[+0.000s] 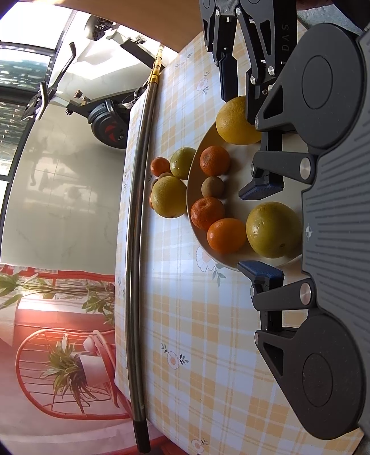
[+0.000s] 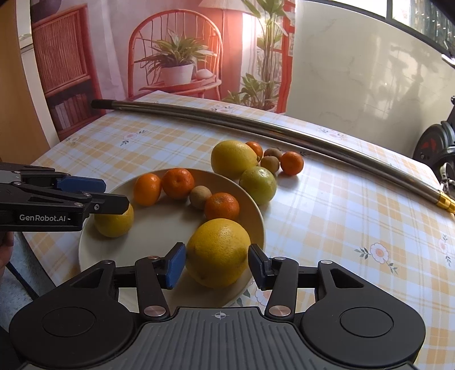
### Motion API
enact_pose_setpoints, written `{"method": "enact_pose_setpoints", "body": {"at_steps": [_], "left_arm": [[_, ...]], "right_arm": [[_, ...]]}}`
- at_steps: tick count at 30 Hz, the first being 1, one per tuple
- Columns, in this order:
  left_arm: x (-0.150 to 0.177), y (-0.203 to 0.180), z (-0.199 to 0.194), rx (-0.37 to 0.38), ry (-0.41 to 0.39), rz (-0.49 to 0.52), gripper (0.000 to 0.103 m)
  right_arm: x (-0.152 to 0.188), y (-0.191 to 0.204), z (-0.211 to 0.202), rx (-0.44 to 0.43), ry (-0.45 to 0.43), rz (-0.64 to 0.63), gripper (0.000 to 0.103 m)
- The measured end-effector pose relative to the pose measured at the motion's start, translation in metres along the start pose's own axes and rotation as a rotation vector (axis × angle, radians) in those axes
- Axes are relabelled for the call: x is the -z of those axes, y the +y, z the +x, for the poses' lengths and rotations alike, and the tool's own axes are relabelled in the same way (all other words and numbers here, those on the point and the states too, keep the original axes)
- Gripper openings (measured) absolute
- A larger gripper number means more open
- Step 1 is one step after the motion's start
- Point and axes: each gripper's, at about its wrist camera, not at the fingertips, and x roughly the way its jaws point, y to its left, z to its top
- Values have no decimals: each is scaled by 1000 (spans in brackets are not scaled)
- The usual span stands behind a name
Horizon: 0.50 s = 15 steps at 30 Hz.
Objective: Organize fruits
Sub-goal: 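Lower the grapefruit into the plate and open the left gripper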
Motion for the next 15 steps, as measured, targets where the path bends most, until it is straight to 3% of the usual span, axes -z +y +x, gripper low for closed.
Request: {"method": "enact_pose_setpoints", "body": {"at_steps": [15], "left_arm": [[3,0,1,3,13,-4,49]], "right_arm": [[-1,-1,9,50,-74,-55,45]]}}
